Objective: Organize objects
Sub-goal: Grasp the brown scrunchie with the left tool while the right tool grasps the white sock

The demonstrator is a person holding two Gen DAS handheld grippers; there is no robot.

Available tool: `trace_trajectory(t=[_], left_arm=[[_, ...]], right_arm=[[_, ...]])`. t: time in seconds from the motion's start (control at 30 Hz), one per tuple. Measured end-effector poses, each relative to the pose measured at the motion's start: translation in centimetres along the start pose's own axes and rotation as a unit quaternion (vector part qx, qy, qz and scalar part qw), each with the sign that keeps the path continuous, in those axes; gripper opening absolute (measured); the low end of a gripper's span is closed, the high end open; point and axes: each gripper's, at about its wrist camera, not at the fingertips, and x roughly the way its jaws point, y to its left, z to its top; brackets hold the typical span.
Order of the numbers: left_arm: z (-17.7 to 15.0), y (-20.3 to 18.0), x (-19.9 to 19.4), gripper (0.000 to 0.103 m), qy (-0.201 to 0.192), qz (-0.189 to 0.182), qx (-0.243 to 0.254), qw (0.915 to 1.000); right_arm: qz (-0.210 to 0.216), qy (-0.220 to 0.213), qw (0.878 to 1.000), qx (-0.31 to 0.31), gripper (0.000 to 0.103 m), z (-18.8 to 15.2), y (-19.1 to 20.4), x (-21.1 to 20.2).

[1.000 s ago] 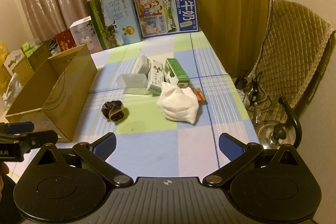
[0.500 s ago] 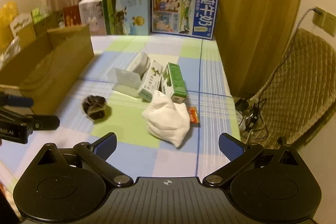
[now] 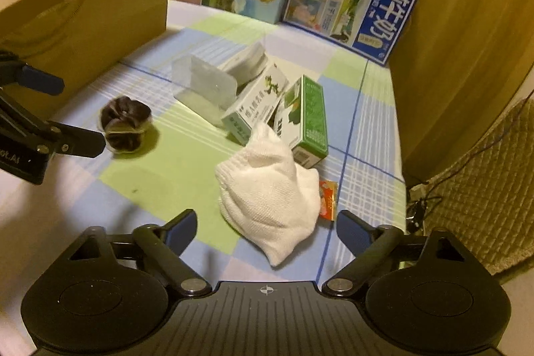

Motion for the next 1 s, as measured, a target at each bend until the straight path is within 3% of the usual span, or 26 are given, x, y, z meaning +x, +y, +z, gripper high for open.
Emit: trace_trajectory(t=[0.43, 0.57, 0.7, 0.87, 1.0], left_arm=[[0.0, 0.8, 5.2, 0.083, 0.008, -0.006, 0.004, 0.9999], [0.2, 1.1, 5.8, 0.070, 0.011, -0.008, 0.000, 0.9999], [0.0, 1.1, 6.1, 0.045, 0.020, -0.016, -0.005, 0.9997], [-0.2, 0.7, 5.7, 0.022, 0.027, -0.019, -0.002, 0.9995], [-0.3, 0.5, 5.1, 0.018, 0.032, -0.025, -0.005, 0.9992]], right_arm=[[-0.005, -0.023, 0.999, -0.028, 0.077, -0.1, 0.9, 2.2], [-0.013, -0.020, 0.999, -0.042, 0.069, 0.2, 1.3, 2.9], [-0.024, -0.016, 0.998, -0.050, 0.063, 0.1, 1.7, 3.3], [-0.037, -0.009, 0.998, -0.056, 0.042, 0.0, 2.2, 3.4], [-0.036, -0.010, 0.998, -0.043, 0.021, 0.0, 2.4, 3.1]])
